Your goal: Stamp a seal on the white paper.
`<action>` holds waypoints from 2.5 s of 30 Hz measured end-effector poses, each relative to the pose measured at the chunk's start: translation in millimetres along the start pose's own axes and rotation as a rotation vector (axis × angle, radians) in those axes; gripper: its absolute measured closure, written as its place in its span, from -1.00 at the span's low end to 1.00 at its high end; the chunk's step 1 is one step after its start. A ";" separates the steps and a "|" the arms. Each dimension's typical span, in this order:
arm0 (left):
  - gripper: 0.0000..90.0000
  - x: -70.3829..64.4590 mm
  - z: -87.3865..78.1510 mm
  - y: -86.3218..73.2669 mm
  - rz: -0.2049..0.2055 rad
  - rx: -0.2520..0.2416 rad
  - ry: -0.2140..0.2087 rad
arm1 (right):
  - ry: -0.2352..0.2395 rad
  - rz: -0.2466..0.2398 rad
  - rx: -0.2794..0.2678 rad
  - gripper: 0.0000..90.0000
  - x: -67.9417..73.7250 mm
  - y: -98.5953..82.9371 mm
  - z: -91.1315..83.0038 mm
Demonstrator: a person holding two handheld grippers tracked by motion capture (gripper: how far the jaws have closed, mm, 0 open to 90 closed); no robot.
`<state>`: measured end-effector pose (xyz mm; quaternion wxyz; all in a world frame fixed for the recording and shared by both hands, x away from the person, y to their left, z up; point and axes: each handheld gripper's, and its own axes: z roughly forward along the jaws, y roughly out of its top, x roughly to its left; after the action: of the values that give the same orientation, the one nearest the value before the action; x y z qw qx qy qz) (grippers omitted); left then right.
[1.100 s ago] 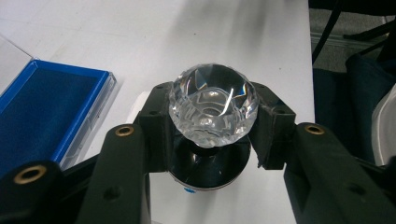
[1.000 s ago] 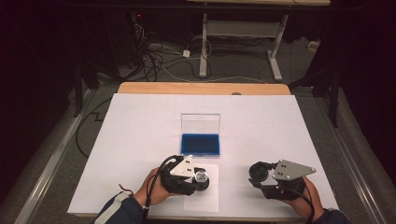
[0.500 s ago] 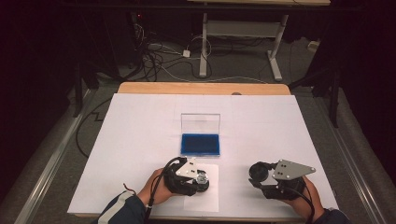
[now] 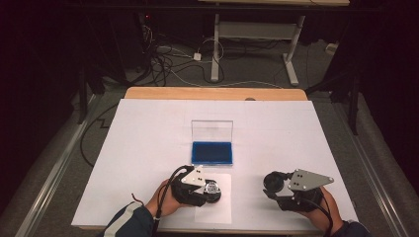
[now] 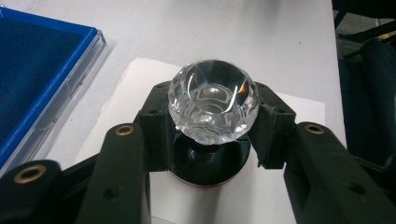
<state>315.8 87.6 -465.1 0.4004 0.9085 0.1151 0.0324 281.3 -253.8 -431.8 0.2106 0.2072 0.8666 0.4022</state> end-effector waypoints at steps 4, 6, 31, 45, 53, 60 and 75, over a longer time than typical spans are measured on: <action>0.27 -0.3 4.3 -2.8 0.022 0.042 0.011 | 0.001 -0.001 0.001 -0.13 0.1 -0.1 0.0; 0.32 0.0 3.9 -4.9 0.009 0.025 0.011 | 0.001 -0.001 0.001 -0.13 0.1 -0.1 0.0; 0.12 0.3 -5.2 1.6 0.013 -0.061 0.017 | 0.008 0.013 -0.014 -0.14 -2.5 -0.7 -2.0; 0.21 -1.1 -5.5 4.1 0.008 -0.037 0.021 | 0.010 0.016 -0.014 -0.14 -2.3 -0.7 -1.7; 0.21 -1.3 -9.8 7.5 0.008 -0.047 0.037 | 0.009 0.018 -0.015 -0.14 -3.1 -0.9 -2.0; 0.21 -2.0 -18.2 10.5 0.016 -0.073 0.055 | 0.005 0.016 -0.020 -0.14 -3.0 -0.5 -3.1; 0.21 1.5 -42.1 12.9 -0.005 -0.150 0.105 | -0.002 0.015 -0.027 -0.14 -3.8 0.5 -4.8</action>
<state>313.3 109.9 -427.2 0.4610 0.8726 0.1354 0.0876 281.9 -258.5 -427.8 0.2110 0.2114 0.8593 0.4152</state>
